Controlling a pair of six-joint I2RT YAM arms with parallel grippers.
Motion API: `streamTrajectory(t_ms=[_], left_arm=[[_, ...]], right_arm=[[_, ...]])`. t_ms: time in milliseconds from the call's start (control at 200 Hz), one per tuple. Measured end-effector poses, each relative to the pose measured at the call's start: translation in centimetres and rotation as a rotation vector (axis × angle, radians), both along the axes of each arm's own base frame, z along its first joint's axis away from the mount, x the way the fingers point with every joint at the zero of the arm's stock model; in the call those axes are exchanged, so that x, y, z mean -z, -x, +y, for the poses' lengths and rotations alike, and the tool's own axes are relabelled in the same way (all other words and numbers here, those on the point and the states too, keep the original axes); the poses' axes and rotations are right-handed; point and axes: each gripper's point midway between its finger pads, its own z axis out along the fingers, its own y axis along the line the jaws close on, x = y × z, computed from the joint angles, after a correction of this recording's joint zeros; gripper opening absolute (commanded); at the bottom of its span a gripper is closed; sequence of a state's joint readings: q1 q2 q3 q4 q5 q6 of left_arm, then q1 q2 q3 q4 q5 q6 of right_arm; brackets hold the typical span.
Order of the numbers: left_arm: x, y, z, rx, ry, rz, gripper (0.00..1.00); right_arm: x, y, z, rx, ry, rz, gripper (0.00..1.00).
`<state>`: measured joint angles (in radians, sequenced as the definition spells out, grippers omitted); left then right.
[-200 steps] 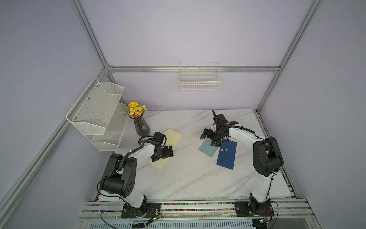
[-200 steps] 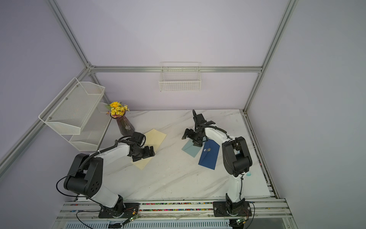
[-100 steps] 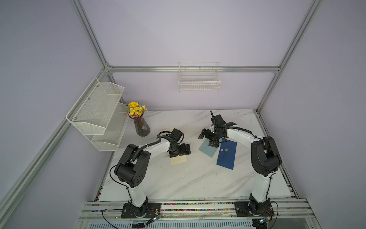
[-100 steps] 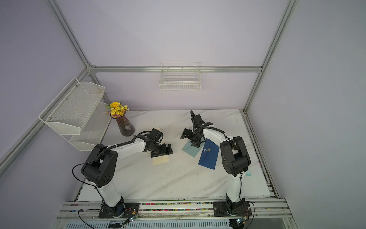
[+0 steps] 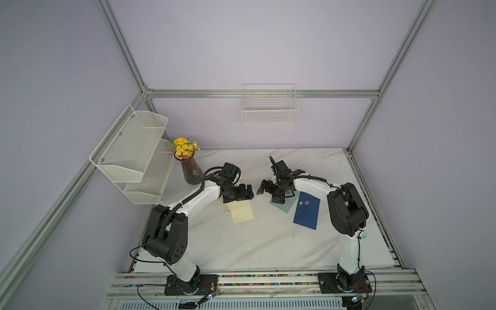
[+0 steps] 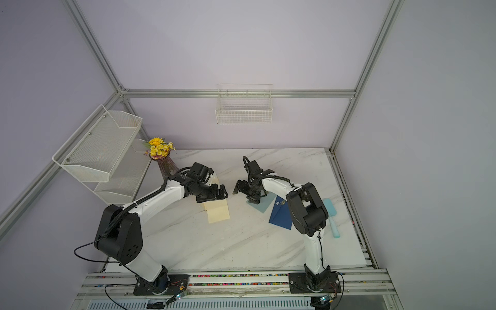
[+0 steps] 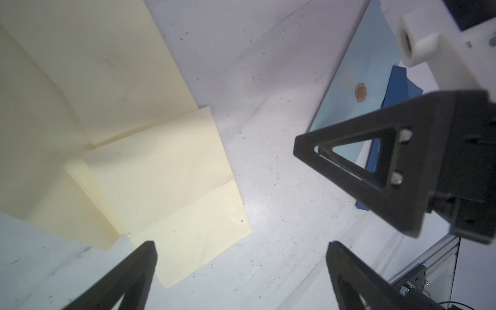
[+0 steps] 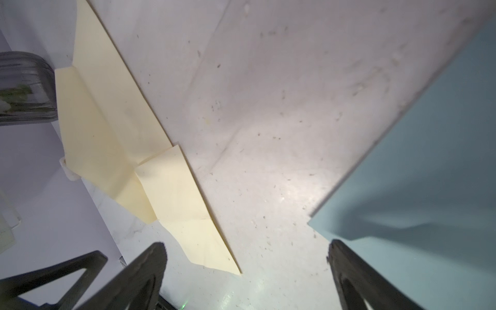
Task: Fold the letter paper in half and place it into the envelope
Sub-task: Adjust the letter paper at the center of the board, then pick up the letter paper from the center of the board.
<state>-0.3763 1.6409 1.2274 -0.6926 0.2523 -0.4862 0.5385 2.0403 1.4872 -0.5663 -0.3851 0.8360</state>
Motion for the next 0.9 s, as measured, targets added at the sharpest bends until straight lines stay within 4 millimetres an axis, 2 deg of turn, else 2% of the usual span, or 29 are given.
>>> streamTrajectory(t_ms=[50,100,200,325,405,445,530,625,670,900], left_arm=[[0.3,-0.4,1.1,-0.023,-0.005,0.010,0.97],[0.5,-0.7,2.0,-0.043,-0.010,0.016,0.89],[0.9,-1.3,3.4,-0.066,-0.014,0.021,0.65],[1.6,-1.5,3.8,-0.059,-0.009,0.026,0.36],[2.3,-1.5,3.6,-0.051,-0.003,0.039,0.21],[2.8,-1.3,3.6,-0.044,-0.003,0.044,0.16],[3.9,-0.9,3.6,-0.044,0.001,0.069,0.12],[5.2,-0.2,3.9,-0.049,-0.001,0.097,0.12],[5.8,0.2,4.2,-0.056,-0.003,0.109,0.12],[7.4,1.0,5.4,-0.086,-0.008,0.133,0.12]], right_arm=[[0.4,0.4,0.6,-0.010,0.000,0.008,0.97],[0.7,0.8,1.1,-0.018,-0.001,0.018,0.97],[1.1,1.1,2.0,-0.032,-0.005,0.026,0.96],[1.0,1.0,3.2,-0.054,-0.024,0.018,0.94],[1.0,1.0,3.8,-0.065,-0.031,0.019,0.87],[1.0,1.1,4.0,-0.070,-0.034,0.019,0.80],[1.0,1.4,4.5,-0.086,-0.041,0.019,0.53],[1.0,1.6,4.8,-0.096,-0.050,0.023,0.13],[1.1,1.7,5.0,-0.100,-0.053,0.026,0.01],[2.7,1.6,5.8,-0.116,-0.059,0.056,0.00]])
